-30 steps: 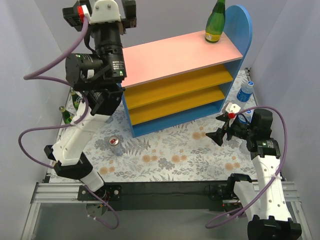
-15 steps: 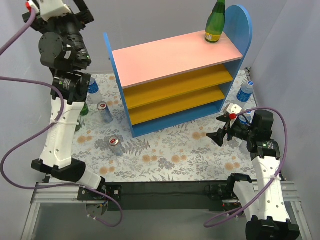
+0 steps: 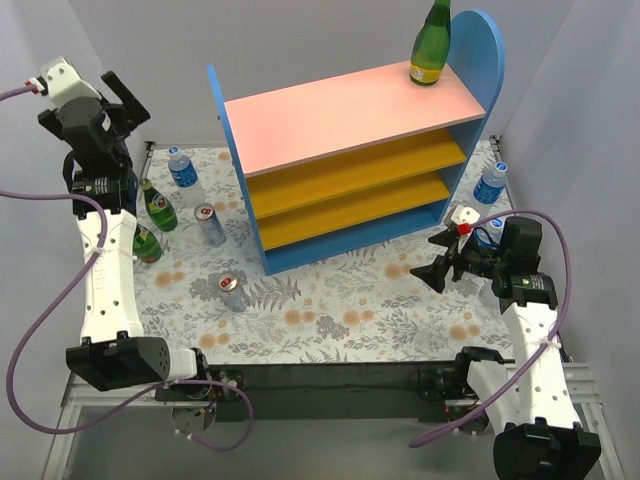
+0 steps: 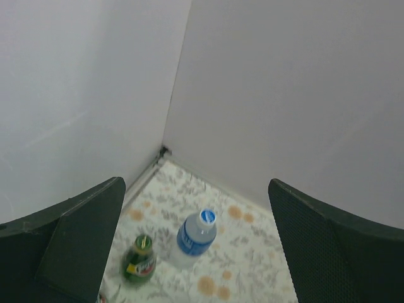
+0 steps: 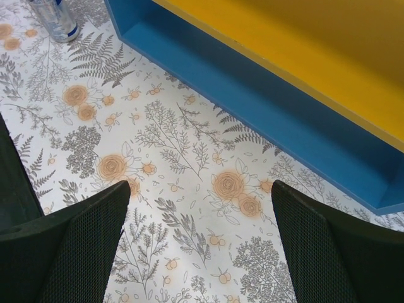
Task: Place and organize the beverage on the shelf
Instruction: Pick up the drink from the center of the board.
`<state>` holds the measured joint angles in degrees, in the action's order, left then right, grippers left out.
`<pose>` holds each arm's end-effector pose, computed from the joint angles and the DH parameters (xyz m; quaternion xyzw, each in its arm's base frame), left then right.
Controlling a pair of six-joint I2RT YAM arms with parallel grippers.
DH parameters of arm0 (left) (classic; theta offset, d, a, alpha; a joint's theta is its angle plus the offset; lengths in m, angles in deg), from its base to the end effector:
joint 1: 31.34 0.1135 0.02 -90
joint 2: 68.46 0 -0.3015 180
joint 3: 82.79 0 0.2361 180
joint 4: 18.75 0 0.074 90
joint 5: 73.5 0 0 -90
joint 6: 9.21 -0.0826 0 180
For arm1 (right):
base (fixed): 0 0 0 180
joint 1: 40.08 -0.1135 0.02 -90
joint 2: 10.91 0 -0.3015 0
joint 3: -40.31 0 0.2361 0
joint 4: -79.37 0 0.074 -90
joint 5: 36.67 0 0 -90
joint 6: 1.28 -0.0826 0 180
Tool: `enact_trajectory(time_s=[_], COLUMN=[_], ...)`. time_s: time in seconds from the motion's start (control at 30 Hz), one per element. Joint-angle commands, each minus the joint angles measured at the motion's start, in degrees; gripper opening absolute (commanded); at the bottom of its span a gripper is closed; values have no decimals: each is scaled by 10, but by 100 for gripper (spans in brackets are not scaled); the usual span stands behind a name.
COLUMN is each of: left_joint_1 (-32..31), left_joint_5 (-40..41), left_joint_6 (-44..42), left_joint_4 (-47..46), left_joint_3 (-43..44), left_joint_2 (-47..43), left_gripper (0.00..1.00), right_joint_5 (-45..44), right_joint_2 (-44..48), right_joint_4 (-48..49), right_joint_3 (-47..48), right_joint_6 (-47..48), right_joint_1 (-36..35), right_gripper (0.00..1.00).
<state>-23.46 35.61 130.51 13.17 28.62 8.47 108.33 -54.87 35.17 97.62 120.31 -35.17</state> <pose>0.2918 0.0677 0.5476 -0.4335 0.5394 -0.1473 0.7067 0.1422 0.0557 0.3151 -0.3997 0.6980 0.2443 0.5415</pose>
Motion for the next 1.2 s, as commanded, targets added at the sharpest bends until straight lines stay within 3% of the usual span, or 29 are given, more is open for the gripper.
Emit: enact_trajectory(time_s=[0.0,0.43,0.97,1.17], left_joint_1=[16,19,55,58], left_joint_5=[-84,-95,-99,-63], left_joint_6=[50,35,37,32], left_joint_4=[50,105,123,116], left_joint_3=[-50,-140,-108,-104], left_joint_2=[-39,-19,145,182], left_gripper=[96,96,89,82], right_joint_5=[36,69,41,35], right_joint_2=[-13,-41,-48,-53], right_joint_4=[3,-8,-13,-12], right_joint_3=[14,-22,-37,-36], right_joint_6=[11,45,37,38], right_joint_1=[3,4,-1,-2], right_gripper=[98,98,98,98])
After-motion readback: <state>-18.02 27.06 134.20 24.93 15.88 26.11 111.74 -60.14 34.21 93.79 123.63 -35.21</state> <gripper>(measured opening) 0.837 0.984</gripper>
